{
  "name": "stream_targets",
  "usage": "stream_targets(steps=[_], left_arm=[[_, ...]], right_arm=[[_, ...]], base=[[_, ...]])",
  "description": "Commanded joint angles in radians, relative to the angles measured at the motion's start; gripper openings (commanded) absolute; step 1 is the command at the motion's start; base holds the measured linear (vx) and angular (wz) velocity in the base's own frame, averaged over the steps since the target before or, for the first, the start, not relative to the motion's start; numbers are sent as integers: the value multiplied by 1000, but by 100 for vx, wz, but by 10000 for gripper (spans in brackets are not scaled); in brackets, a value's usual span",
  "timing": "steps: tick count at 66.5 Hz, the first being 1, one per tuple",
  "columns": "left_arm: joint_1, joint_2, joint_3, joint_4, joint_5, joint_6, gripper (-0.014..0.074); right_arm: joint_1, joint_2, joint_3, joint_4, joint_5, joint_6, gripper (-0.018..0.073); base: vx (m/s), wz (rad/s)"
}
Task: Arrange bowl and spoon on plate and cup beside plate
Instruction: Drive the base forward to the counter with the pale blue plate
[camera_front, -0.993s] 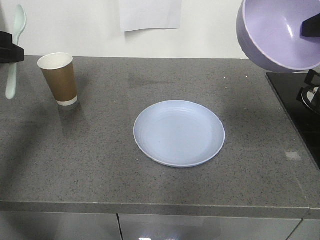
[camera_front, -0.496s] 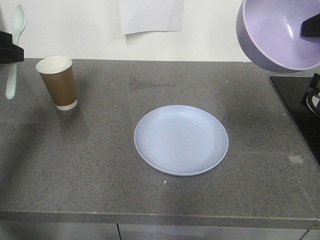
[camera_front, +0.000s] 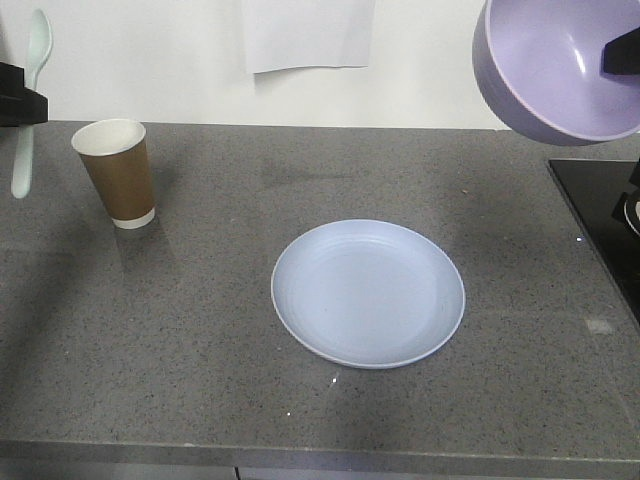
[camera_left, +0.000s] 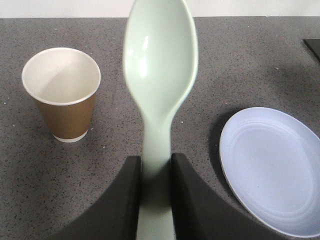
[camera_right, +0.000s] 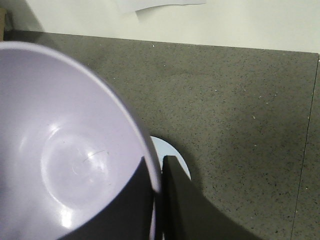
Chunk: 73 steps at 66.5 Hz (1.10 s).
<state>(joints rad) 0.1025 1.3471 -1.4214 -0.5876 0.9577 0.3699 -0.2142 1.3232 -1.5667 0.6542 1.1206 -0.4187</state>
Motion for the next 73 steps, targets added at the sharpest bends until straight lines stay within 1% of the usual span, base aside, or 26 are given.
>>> stream_targets(steps=[1,73], left_arm=[[2,-32,-25,-45,-43,2,-6],[2,-32,-25,-45,-43,2,-6]], right_arm=[[-2,-25,-29,46,-45,-3,-6],[-2,-25,-29,46,-46,-3,-6]], base=[[4,1],[4,1]])
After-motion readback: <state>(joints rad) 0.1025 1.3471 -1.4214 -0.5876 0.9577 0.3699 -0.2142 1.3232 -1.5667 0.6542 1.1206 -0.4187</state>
